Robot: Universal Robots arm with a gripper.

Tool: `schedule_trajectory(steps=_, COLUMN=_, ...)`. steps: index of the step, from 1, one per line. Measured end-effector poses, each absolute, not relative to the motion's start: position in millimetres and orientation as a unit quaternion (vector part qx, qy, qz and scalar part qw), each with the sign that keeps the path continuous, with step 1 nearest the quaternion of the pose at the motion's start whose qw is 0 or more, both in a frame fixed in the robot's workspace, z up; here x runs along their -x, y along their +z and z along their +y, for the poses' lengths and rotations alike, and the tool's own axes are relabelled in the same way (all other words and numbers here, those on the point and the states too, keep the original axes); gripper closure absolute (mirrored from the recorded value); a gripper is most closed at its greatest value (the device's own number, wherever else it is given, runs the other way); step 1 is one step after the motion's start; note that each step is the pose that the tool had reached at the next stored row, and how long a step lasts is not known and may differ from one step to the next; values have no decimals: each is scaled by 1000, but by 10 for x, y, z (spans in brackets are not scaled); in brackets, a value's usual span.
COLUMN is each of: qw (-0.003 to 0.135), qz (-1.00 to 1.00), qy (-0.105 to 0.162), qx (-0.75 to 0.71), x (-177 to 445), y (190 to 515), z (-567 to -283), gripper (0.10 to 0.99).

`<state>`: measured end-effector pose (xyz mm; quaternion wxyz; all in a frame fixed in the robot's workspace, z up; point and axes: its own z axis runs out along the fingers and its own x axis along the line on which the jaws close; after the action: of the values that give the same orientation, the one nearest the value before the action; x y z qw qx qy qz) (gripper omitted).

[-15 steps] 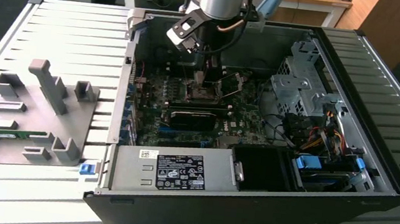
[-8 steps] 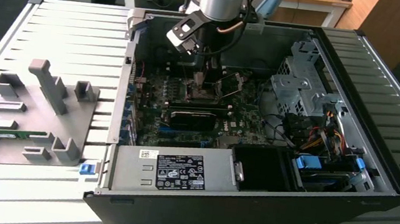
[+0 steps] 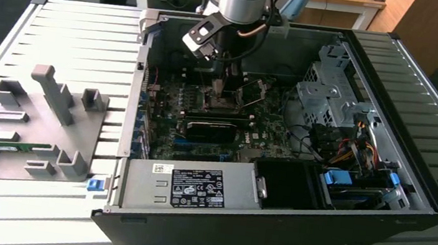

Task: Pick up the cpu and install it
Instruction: 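Place the cpu into insertion slot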

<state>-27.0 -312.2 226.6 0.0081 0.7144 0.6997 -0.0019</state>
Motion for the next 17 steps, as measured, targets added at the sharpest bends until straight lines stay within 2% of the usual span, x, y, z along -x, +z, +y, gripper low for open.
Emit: schedule_trajectory(steps=17, qw=9, qz=700, qy=-1, qx=-714, x=270, y=2136, z=-3121, gripper=545)
